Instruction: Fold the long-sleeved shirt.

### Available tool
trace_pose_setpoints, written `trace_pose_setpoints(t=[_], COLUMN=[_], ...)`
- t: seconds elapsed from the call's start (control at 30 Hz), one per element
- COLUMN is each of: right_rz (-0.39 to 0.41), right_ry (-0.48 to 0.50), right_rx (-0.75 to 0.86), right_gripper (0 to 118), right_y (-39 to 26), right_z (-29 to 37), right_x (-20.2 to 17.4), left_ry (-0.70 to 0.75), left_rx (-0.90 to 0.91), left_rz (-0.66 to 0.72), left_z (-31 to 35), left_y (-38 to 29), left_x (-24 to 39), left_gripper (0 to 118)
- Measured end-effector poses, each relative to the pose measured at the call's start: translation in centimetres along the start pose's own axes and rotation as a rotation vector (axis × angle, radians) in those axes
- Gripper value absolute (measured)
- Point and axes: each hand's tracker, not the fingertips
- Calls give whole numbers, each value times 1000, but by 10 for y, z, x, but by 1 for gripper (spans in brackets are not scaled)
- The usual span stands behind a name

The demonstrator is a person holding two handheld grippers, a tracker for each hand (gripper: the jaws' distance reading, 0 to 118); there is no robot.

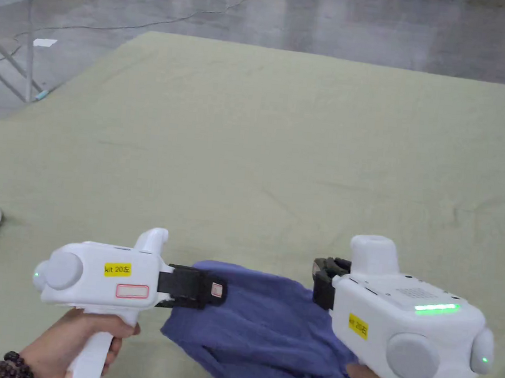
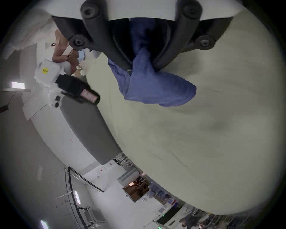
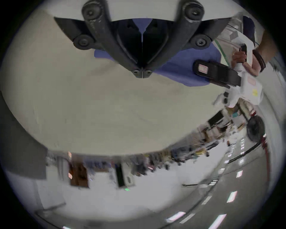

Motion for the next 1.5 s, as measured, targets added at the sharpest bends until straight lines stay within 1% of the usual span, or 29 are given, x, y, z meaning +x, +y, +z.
trace_pose_setpoints(t=[0.07, 0.13, 0.23, 0.27, 0.33, 0.4, 0.43, 0.47, 0.5, 0.53, 0.57, 0.6, 0.63, 0.7, 0.77, 0.83, 0.87, 0.9, 0.93, 0.97, 1.0, 1.03, 1.07, 1.1, 1.23, 1.27, 1.33, 1.4, 1.5], right_rz=[22, 54, 143, 168, 187, 207, 218, 226, 223, 214, 196, 190, 190, 178, 145, 124, 126, 137, 149, 156, 150, 145, 147, 155, 168, 164, 152, 116, 112], right_ry=[77, 139, 225, 218, 228, 240, 239, 229, 225, 227, 241, 238, 235, 222, 223, 225, 200, 160, 131, 94, 72, 48, 6, -40, -215, -256, -315, -355, -424], right_rx=[11, 36, 41, 51, 47, 38, 30, 23, 15, 4, -10, -9, -6, 10, 31, 87, 120, 145, 169, 195, 225, 244, 262, 286, 352, 363, 384, 413, 448], right_gripper=[0, 0, 0, 0, 0, 0, 0, 0, 0, 0, 0, 0, 0, 0, 0, 0, 0, 0, 0, 0, 0, 0, 0, 0, 0, 0, 0, 0, 0], right_y=[12, 16, 16, 11, 5, -3, -5, -6, -7, -7, -6, -5, -4, -1, 5, 10, 15, 20, 25, 31, 38, 45, 53, 60, 82, 85, 89, 86, 73], right_z=[-33, -66, -108, -122, -144, -162, -167, -169, -172, -172, -170, -166, -160, -143, -123, -92, -76, -60, -45, -28, -11, 4, 22, 41, 112, 130, 162, 189, 216], right_x=[-46, -84, -139, -152, -177, -189, -192, -193, -192, -188, -183, -179, -174, -158, -140, -121, -110, -100, -91, -77, -62, -49, -36, -20, 33, 46, 69, 90, 111], left_ry=[55, 121, 195, 220, 260, 283, 275, 277, 299, 305, 295, 284, 280, 368, 375, 348, 329, 305, 299, 304, 330, 348, 353, 375, 512, 554, 617, 581, 578], left_rx=[34, 67, 111, 113, 122, 133, 130, 134, 161, 168, 173, 249, 213, 246, 259, 324, 368, 417, 434, 448, 470, 519, 484, 520, 687, 716, 777, 813, 854], left_rz=[-3, 30, 47, 85, 178, 164, 161, 142, 84, 62, 66, 59, 72, 64, 77, -12, -98, -167, -220, -266, -305, -348, -380, -437, -530, -578, -635, -633, -598], left_z=[45, 87, 144, 157, 173, 174, 171, 167, 163, 161, 158, 158, 157, 157, 149, 141, 132, 121, 109, 102, 84, 72, 59, 48, 6, -3, -20, -33, -51], left_y=[13, 20, 22, 23, 21, 16, 15, 12, 10, 9, 10, 9, 11, 17, 23, 24, 22, 19, 18, 16, 16, 15, 14, 13, 18, 18, 15, 6, -13], left_x=[-38, -73, -120, -136, -157, -161, -160, -155, -150, -147, -146, -141, -135, -123, -96, -58, -32, -5, 20, 45, 74, 98, 124, 146, 224, 242, 272, 296, 311], left_gripper=[2, 2, 2, 2, 2, 3, 10, 44, 72, 86, 86, 116, 116, 115, 115, 114, 110, 100, 78, 31, 0, 0, 0, 0, 0, 0, 0, 0, 0])
